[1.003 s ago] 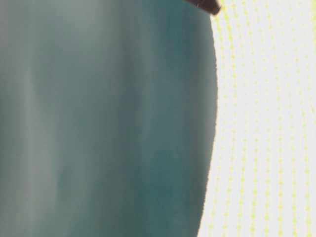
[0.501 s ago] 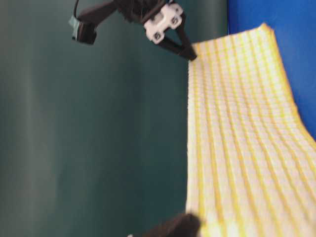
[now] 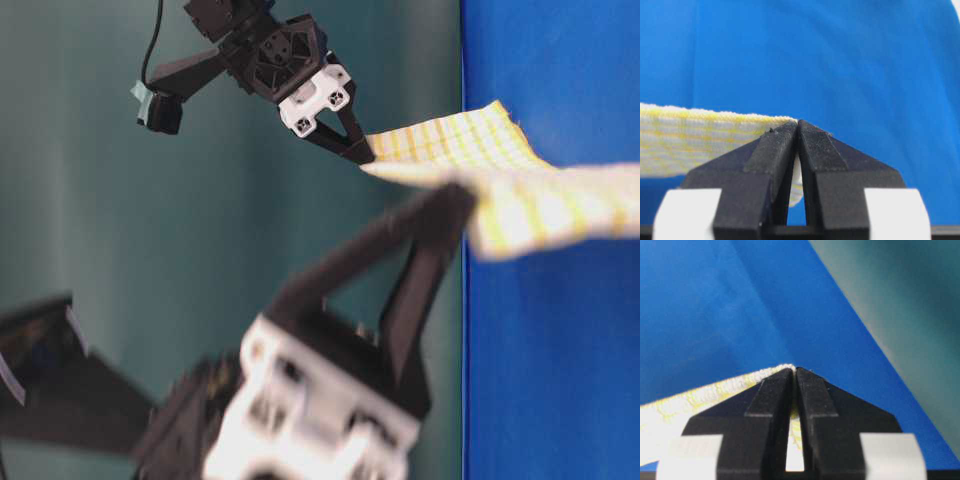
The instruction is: Fold the yellow towel.
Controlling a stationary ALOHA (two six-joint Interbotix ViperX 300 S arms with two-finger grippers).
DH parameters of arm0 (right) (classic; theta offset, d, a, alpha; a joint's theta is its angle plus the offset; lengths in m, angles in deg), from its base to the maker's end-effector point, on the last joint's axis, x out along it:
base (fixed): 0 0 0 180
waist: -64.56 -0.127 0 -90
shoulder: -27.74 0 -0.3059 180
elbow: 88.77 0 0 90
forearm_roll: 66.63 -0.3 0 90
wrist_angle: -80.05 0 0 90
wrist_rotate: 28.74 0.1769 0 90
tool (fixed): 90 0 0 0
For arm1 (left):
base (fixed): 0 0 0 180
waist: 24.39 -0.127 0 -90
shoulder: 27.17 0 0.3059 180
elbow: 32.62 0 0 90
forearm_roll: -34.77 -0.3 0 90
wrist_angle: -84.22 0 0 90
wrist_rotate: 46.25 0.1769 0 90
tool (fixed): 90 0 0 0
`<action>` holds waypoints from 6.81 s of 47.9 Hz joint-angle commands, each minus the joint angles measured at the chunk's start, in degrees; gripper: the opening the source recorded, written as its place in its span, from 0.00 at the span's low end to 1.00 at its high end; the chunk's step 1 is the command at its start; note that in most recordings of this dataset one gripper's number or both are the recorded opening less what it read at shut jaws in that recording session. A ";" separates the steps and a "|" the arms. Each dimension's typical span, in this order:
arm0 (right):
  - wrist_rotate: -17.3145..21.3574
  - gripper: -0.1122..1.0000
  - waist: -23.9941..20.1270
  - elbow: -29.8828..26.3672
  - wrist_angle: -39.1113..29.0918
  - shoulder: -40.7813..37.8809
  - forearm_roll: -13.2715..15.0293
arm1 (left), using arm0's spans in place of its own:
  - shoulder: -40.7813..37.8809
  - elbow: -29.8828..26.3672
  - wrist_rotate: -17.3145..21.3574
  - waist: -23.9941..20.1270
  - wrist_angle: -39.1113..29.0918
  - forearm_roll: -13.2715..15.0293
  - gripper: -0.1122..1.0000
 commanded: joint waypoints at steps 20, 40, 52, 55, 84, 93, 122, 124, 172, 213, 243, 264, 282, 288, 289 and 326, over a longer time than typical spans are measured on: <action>-0.44 0.13 2.81 -1.58 0.18 0.53 0.35 | -5.54 -10.28 0.18 1.14 0.35 0.00 0.11; -0.62 0.13 2.72 -2.72 -0.09 -0.18 0.88 | -6.15 -9.32 -0.26 1.23 0.35 0.00 0.11; -0.62 0.13 1.85 -6.24 -1.49 -3.08 1.49 | -4.39 -5.62 -0.44 2.20 0.88 0.00 0.11; -0.62 0.13 1.49 -7.29 -1.67 -4.04 1.67 | -3.78 -4.13 -0.53 2.55 1.76 0.00 0.11; -0.62 0.13 -1.49 -13.27 -2.37 -9.84 2.02 | 1.49 3.87 -2.90 3.25 2.72 0.18 0.11; -0.70 0.13 -2.11 -13.36 -3.25 -10.46 2.55 | 1.14 3.78 -2.64 3.25 2.72 0.18 0.11; -0.88 0.46 -5.54 -13.45 -3.96 -11.95 4.75 | -0.18 3.52 -2.55 3.25 2.72 0.18 0.30; -1.05 0.57 -5.71 -13.45 -3.96 -11.95 4.75 | -0.18 3.52 -2.55 3.16 2.72 0.18 0.34; 0.53 0.72 -9.49 5.62 2.37 5.89 0.70 | 10.90 13.36 5.80 -21.18 -2.02 -0.09 0.79; 1.41 0.73 -4.92 -0.26 8.79 -11.34 -2.72 | -3.78 13.10 5.80 -36.74 17.31 -0.18 0.85; 1.32 0.69 -3.78 -3.43 10.20 -19.25 -3.43 | -14.94 7.29 5.80 -39.64 20.48 -0.09 0.69; 0.35 0.14 -4.22 -4.13 10.46 -19.60 -2.29 | -17.14 5.89 6.42 -38.06 20.48 -0.18 0.13; -0.09 0.14 -3.08 -4.83 11.34 -19.51 -2.20 | -14.15 6.33 6.59 -39.11 20.04 -0.18 0.13; -0.26 0.14 -2.55 -5.45 11.34 -19.16 -2.20 | -12.04 6.33 6.68 -39.90 19.60 -0.26 0.13; -0.26 0.14 -2.37 -5.62 11.16 -18.90 -2.20 | -11.87 6.33 6.86 -39.99 19.42 -0.26 0.14; 1.23 0.14 -10.20 1.23 8.70 -8.09 -2.99 | -1.05 14.15 6.50 -31.99 16.96 0.18 0.13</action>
